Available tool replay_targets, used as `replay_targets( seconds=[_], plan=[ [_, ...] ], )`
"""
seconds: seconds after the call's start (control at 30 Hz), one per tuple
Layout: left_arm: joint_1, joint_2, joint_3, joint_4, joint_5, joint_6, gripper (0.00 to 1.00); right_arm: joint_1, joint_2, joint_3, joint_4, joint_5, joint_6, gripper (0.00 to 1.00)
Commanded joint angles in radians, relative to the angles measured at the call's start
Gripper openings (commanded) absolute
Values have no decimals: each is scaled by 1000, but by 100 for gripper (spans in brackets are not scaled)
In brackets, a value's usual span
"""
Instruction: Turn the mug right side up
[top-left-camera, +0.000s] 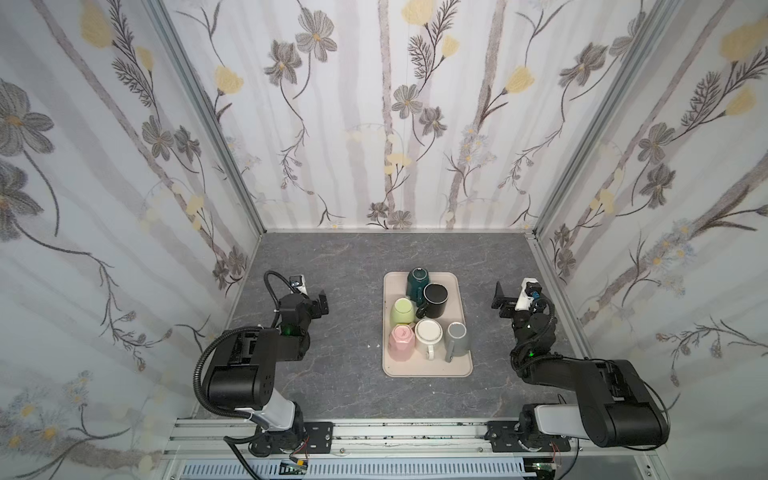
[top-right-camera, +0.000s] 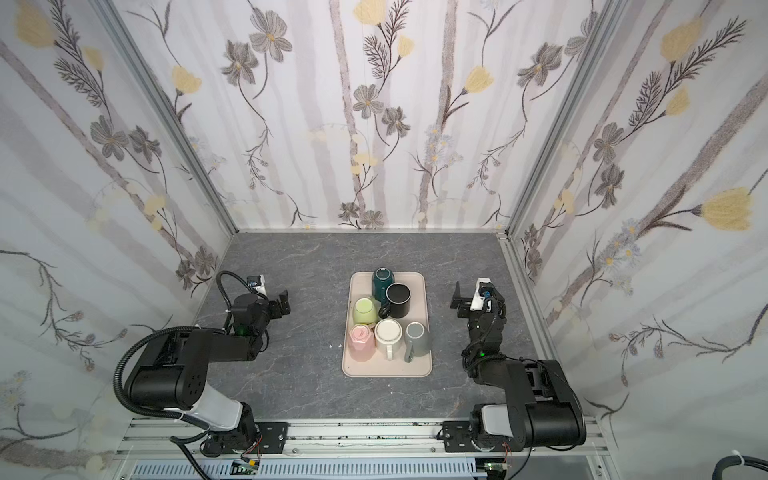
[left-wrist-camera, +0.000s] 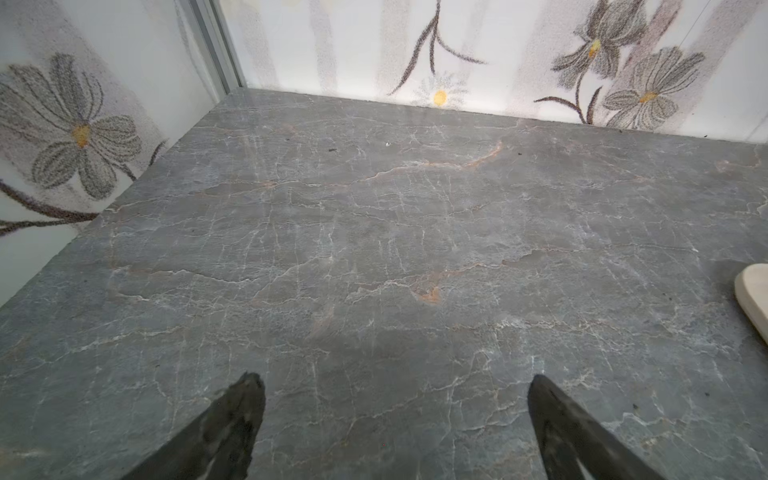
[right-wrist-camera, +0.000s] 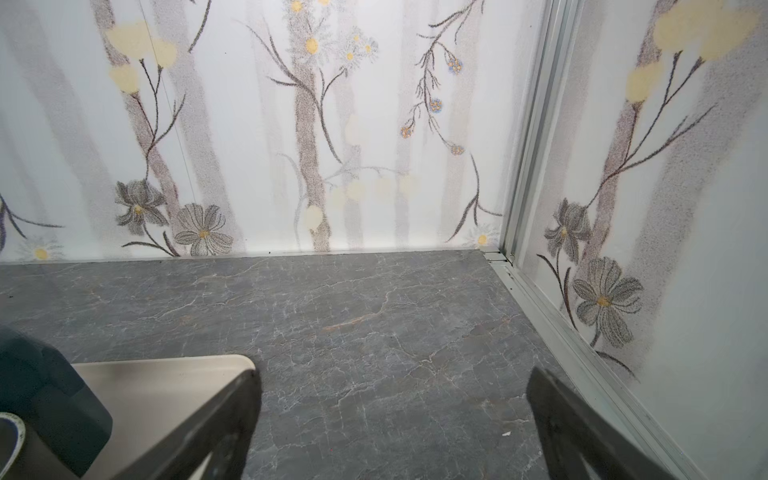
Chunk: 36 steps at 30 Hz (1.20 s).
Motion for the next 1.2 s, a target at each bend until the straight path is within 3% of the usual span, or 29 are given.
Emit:
replay_targets(
  seconds=[0.0,1.07,1.17],
  plan=[
    [1,-1,4,24,3,3,100,1,1,3,40,-3,-13,100],
    [6,0,5,20,8,0,100,-23,1,16,24,-6,11,100],
    [6,0,5,22,7,1,100,9,-51,28,-52,167,32,100]
  ],
)
